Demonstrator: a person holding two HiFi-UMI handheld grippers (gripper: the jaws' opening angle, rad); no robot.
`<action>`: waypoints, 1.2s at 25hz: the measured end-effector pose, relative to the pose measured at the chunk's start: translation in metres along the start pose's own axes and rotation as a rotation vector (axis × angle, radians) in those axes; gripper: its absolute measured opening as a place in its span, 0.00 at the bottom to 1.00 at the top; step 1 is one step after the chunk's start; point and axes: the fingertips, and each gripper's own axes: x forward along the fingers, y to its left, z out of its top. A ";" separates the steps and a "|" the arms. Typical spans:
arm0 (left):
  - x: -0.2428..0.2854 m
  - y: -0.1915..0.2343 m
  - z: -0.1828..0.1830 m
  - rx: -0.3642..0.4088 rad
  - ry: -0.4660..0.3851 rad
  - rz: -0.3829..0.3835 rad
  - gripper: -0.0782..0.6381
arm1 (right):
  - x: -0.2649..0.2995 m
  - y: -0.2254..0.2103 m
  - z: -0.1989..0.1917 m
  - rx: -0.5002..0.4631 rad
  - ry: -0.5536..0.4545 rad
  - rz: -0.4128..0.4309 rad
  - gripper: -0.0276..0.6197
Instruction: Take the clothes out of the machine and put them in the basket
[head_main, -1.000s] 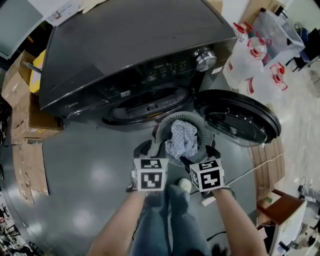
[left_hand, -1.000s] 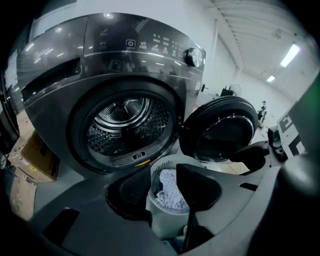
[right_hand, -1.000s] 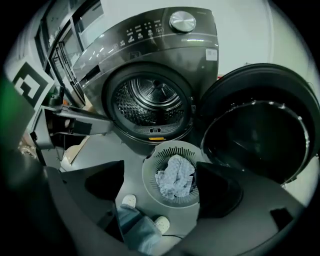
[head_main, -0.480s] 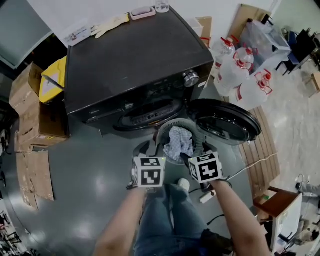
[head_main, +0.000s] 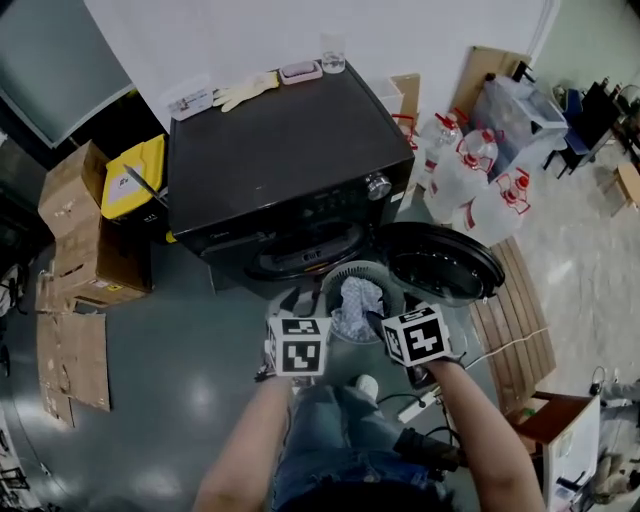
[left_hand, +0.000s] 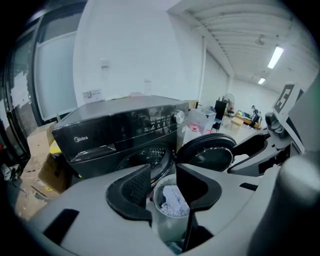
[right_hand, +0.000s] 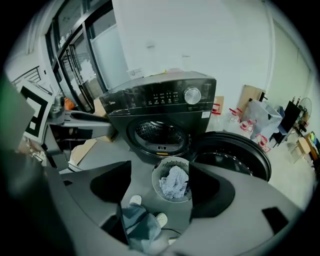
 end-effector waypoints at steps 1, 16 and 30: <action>-0.007 0.002 0.005 -0.002 -0.011 0.004 0.33 | -0.007 0.002 0.003 -0.014 -0.002 0.001 0.59; -0.071 0.010 0.042 -0.023 -0.143 -0.009 0.33 | -0.078 0.031 0.041 0.112 -0.173 0.052 0.59; -0.141 -0.005 0.130 0.000 -0.440 0.059 0.33 | -0.184 -0.008 0.102 0.003 -0.548 0.005 0.39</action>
